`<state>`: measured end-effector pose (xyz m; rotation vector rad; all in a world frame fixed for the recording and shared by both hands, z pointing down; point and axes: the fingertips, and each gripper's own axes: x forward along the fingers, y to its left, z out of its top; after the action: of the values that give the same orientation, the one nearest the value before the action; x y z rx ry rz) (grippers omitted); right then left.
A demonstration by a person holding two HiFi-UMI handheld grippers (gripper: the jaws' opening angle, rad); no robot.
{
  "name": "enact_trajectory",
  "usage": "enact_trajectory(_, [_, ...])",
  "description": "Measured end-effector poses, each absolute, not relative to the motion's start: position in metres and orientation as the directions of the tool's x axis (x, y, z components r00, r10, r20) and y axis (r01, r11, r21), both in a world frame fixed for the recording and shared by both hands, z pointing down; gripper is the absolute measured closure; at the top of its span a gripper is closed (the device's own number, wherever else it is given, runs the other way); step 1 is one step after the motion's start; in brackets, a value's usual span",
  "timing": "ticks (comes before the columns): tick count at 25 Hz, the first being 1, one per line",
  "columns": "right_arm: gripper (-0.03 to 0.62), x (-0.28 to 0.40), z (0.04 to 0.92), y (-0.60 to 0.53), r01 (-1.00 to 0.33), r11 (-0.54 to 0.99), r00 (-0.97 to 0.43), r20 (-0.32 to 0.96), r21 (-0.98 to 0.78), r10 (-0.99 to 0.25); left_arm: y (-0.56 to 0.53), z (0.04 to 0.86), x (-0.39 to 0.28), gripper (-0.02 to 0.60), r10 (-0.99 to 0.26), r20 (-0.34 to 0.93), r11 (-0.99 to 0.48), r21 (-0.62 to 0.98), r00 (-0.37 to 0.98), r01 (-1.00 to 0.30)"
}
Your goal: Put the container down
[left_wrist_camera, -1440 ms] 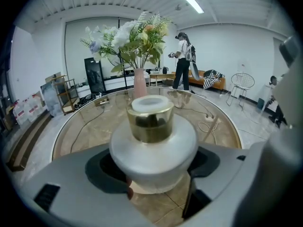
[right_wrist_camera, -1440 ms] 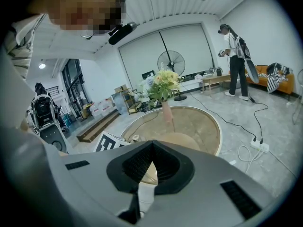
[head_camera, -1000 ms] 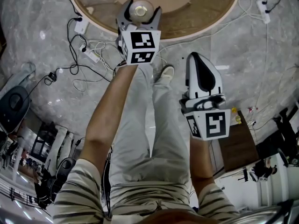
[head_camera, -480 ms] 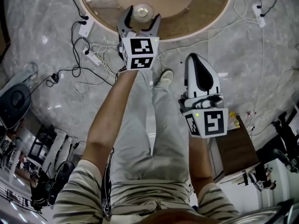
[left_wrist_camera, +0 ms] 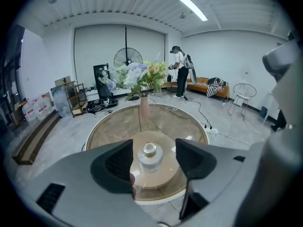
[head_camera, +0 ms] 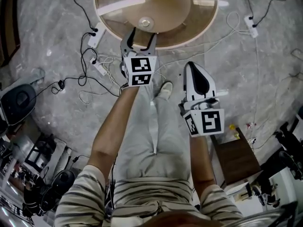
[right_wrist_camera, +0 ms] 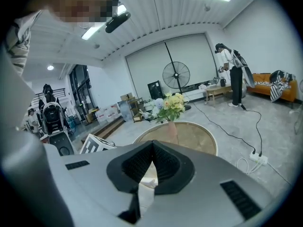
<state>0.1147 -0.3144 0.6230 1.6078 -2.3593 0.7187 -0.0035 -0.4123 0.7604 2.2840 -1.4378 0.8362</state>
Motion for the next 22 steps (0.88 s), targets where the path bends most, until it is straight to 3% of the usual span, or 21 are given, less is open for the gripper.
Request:
enact_trajectory(6, [0.586,0.113,0.583,-0.301,-0.907,0.335,-0.415,0.405,-0.255,-0.815,-0.386,0.704,0.003,0.343,-0.737,0.589,-0.412,-0.004,0.331,-0.911])
enact_trajectory(15, [0.586,0.106,0.509,-0.289,-0.876,0.380,-0.470,0.352,-0.297,-0.809,-0.359,0.599,0.004,0.481,-0.785,0.532,-0.368,0.014,0.319,-0.930])
enact_trajectory(18, [0.586,0.103,0.478,-0.287,-0.869,0.400,-0.481,0.316,-0.290,-0.818,-0.350,0.553,0.000,0.561,-0.815,0.490,-0.354,0.001,0.309,-0.935])
enact_trajectory(22, [0.586,0.108,0.440,-0.278,-0.869,0.400,-0.478,0.286,-0.291,-0.831,-0.328,0.505,-0.002,0.581,-0.823,0.471,-0.347,0.025,0.317,-0.938])
